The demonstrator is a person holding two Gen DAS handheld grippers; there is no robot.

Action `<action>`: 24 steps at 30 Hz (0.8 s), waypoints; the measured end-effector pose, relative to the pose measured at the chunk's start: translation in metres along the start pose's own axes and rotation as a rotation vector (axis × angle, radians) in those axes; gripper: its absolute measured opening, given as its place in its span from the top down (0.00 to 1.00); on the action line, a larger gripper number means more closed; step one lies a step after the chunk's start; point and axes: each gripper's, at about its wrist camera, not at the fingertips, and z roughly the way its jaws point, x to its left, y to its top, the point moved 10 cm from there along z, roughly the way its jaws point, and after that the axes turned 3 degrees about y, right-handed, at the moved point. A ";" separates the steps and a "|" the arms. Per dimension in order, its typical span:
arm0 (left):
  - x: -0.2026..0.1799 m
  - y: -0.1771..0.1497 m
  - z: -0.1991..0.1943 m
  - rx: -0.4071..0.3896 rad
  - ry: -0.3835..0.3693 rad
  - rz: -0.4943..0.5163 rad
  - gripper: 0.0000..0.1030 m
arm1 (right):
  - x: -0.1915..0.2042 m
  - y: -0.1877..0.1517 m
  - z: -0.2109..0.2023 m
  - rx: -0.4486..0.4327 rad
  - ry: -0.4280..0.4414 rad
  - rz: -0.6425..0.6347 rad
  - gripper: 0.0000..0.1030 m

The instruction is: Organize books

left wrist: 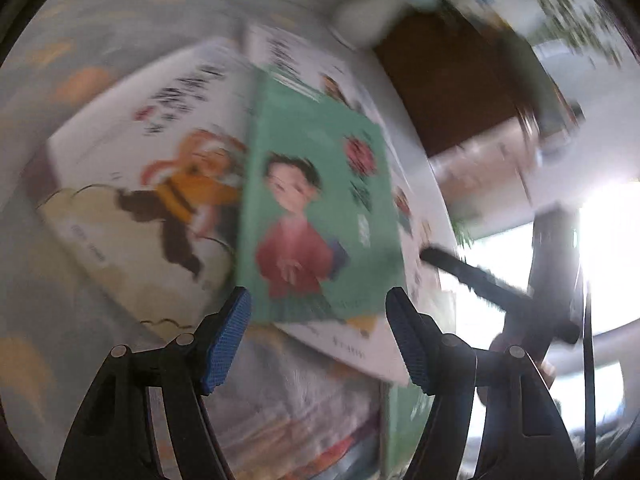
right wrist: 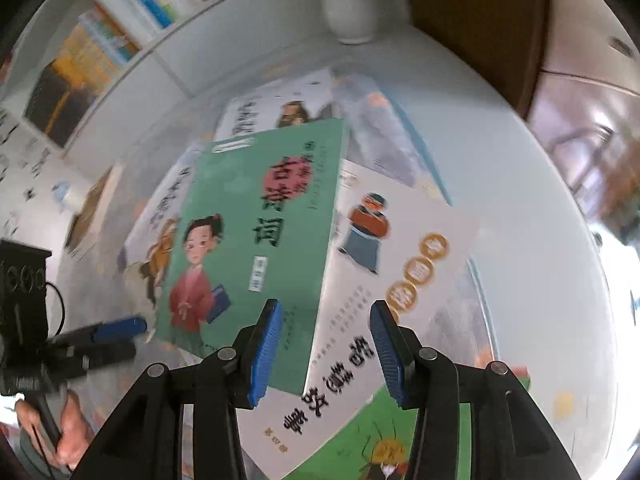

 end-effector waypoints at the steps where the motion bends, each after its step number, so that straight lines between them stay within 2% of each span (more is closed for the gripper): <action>1: 0.008 0.003 -0.001 -0.028 0.025 -0.034 0.35 | 0.002 0.004 0.005 0.006 0.038 -0.018 0.56; 4: 0.027 0.010 0.010 -0.101 0.149 -0.117 0.35 | 0.003 -0.002 0.022 0.066 0.054 -0.090 0.60; 5: 0.028 0.010 0.017 -0.104 0.161 -0.130 0.38 | 0.004 -0.003 0.025 0.074 0.047 -0.115 0.63; 9: 0.010 0.002 0.045 -0.067 0.139 -0.148 0.45 | 0.011 -0.003 0.029 0.084 0.058 -0.255 0.64; 11: -0.001 -0.004 0.043 -0.105 0.171 -0.121 0.44 | 0.011 -0.003 0.031 0.087 0.063 -0.296 0.66; 12: -0.011 -0.011 0.041 -0.110 0.154 -0.118 0.44 | 0.010 -0.001 0.032 0.085 0.057 -0.312 0.66; 14: -0.034 -0.023 0.039 -0.124 0.065 -0.118 0.44 | 0.003 0.003 0.029 0.083 0.040 -0.347 0.66; 16: -0.062 -0.046 0.036 -0.119 -0.064 -0.114 0.44 | -0.010 0.008 0.025 0.081 0.031 -0.383 0.66; 17: -0.068 -0.053 0.040 -0.112 -0.078 -0.124 0.44 | -0.019 0.010 0.025 0.088 0.047 -0.392 0.66; 19: -0.066 -0.059 0.049 -0.119 -0.038 -0.150 0.49 | -0.031 0.011 0.022 0.110 0.108 -0.394 0.66; 21: -0.055 -0.058 0.054 -0.142 -0.009 -0.202 0.67 | -0.038 0.011 0.018 0.132 0.127 -0.397 0.66; 24: -0.046 -0.049 0.052 -0.200 -0.024 -0.268 0.79 | -0.042 0.007 0.012 0.147 0.113 -0.425 0.66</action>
